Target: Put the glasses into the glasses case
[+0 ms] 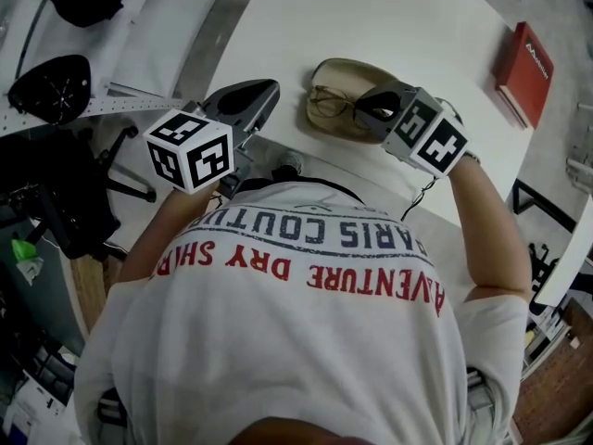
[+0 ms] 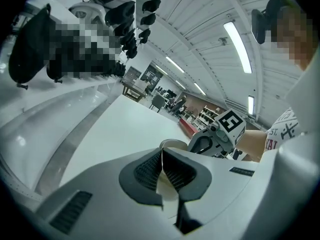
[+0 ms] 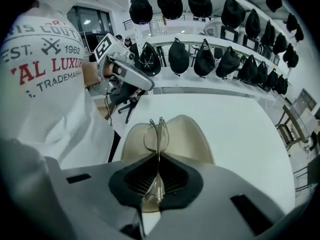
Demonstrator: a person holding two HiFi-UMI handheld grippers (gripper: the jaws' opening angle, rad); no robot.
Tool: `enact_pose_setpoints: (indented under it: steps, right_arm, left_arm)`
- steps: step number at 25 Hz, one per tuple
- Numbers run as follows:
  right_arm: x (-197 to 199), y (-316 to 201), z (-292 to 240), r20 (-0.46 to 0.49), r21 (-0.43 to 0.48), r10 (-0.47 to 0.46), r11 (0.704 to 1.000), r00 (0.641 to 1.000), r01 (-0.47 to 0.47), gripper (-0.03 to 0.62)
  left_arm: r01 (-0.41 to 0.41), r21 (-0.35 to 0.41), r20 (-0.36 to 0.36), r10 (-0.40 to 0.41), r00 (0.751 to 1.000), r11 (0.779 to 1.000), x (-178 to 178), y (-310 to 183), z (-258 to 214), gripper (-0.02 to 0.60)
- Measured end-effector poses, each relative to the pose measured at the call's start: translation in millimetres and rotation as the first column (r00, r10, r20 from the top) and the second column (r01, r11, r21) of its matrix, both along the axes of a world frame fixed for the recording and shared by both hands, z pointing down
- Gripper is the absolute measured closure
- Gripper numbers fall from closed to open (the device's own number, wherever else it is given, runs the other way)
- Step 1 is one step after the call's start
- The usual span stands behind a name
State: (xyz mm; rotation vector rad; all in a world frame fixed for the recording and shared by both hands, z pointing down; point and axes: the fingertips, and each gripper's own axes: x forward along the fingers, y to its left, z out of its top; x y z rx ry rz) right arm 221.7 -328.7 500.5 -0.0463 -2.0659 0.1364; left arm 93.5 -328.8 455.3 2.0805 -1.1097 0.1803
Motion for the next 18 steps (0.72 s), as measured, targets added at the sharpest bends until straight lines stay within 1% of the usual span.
enact_pose_setpoints:
  steps: [5,10,13,15,18]
  right_arm:
    - [-2,-2,12,-0.013,-0.011,0.011,1.0,1.0,-0.011,0.562]
    - [-7,-7,13,-0.007,0.012,0.06,0.998,0.998,-0.06,0.56]
    - [-10,-5,10,0.019,-0.002,0.1,0.995,0.995,-0.1,0.552]
    - [-11,-3,7,0.035,-0.011,0.14,0.99,0.99,-0.139,0.456]
    - [-11,-3,-1,0.067,0.013,0.215,0.976,0.974,-0.216,0.4]
  left_arm:
    - [-0.014,-0.002,0.004,0.014,1.0,1.0,2,1,7,0.552]
    - [-0.011,0.001,0.007,0.011,1.0,1.0,-5,7,6,0.552]
    - [-0.017,-0.005,0.01,0.017,1.0,1.0,-9,14,4,0.552]
    - [-0.025,-0.009,0.012,0.025,1.0,1.0,-12,19,2,0.552]
    - [-0.039,-0.009,0.011,0.039,0.999,0.999,-15,27,-4,0.552]
